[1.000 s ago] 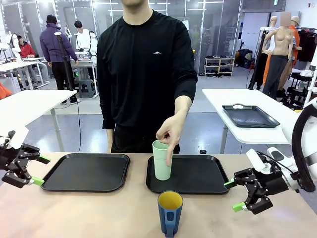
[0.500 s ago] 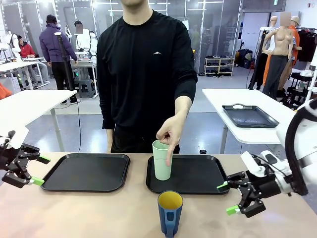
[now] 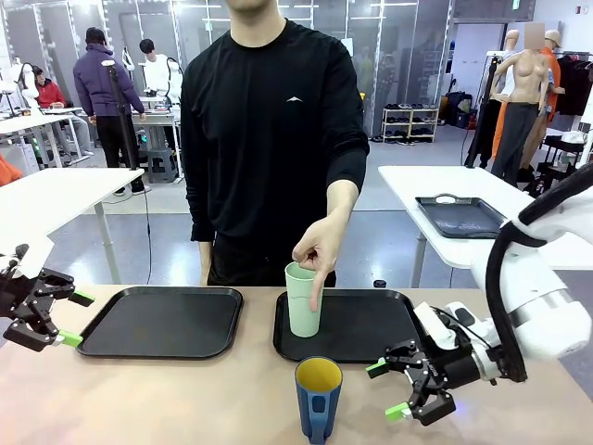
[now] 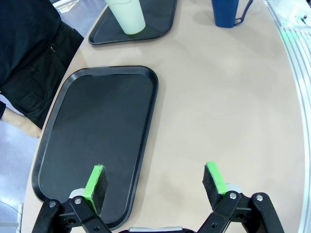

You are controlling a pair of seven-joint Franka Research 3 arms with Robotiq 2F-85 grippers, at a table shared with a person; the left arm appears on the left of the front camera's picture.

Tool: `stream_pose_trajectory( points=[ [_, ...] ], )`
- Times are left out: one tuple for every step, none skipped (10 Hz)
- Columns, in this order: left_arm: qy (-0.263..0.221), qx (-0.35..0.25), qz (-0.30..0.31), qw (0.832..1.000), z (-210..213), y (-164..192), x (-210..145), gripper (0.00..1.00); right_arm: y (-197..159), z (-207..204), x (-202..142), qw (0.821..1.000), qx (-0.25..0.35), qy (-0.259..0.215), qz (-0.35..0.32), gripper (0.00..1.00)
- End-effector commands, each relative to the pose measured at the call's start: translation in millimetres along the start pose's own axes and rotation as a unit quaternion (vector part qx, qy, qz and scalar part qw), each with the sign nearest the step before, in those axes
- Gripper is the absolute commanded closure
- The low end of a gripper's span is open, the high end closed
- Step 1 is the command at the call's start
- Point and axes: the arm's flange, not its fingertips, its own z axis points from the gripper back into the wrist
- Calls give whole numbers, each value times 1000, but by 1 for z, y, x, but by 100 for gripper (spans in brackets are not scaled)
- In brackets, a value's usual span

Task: Sort and store the cups by type.
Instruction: Pick up the Handle plastic cup and place it into the empty Flat Tray.

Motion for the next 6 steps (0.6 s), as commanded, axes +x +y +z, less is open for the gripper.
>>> stream_pose_trajectory(
  points=[
    [-4,-4,-5,1000,1,4,-1,0,-7,-19,2,1000,3,-14,17,0],
    [-4,-4,-5,1000,1,4,-1,0,-10,-30,2,1000,4,-19,21,0],
    [-4,-4,-5,1000,1,4,-1,0,-11,-39,3,999,0,-25,28,0],
    [-4,-4,-5,1000,1,4,-1,0,-13,-45,4,999,-3,-34,28,0],
    [-4,-4,-5,1000,1,4,-1,0,-13,-51,5,999,-1,-35,27,0],
    [-4,-4,-5,1000,1,4,-1,0,-14,-58,7,999,4,-38,26,0]
  ],
)
